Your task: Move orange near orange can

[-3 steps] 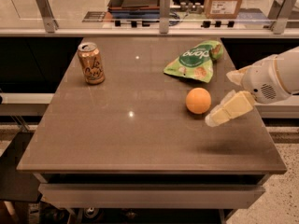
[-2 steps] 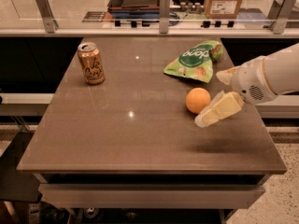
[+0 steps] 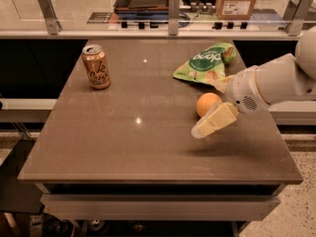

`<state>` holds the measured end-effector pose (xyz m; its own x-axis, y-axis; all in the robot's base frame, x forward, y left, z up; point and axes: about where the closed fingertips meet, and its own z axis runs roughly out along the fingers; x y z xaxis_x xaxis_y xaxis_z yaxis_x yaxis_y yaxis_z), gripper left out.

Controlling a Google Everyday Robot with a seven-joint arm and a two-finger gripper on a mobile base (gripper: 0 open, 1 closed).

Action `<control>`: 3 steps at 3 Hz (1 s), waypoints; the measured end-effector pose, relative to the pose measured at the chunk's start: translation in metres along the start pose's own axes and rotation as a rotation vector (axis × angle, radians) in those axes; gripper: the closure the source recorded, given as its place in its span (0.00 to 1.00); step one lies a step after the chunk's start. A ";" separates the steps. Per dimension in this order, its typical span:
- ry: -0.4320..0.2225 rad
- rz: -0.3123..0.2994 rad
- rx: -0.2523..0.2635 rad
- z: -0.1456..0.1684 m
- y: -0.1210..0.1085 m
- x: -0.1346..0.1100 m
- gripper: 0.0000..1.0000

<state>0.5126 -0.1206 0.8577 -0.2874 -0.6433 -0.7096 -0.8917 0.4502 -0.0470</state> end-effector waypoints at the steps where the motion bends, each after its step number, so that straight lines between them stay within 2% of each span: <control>1: 0.000 -0.022 -0.006 0.005 0.000 0.006 0.00; 2: -0.008 -0.049 -0.008 0.009 -0.001 0.007 0.17; 3: -0.024 -0.074 -0.017 0.009 0.000 0.006 0.39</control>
Offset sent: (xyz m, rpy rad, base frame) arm 0.0061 -0.0016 -0.0160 -0.0080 -0.0494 0.0553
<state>0.5139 -0.1184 0.8473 -0.2119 -0.6596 -0.7211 -0.9162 0.3909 -0.0883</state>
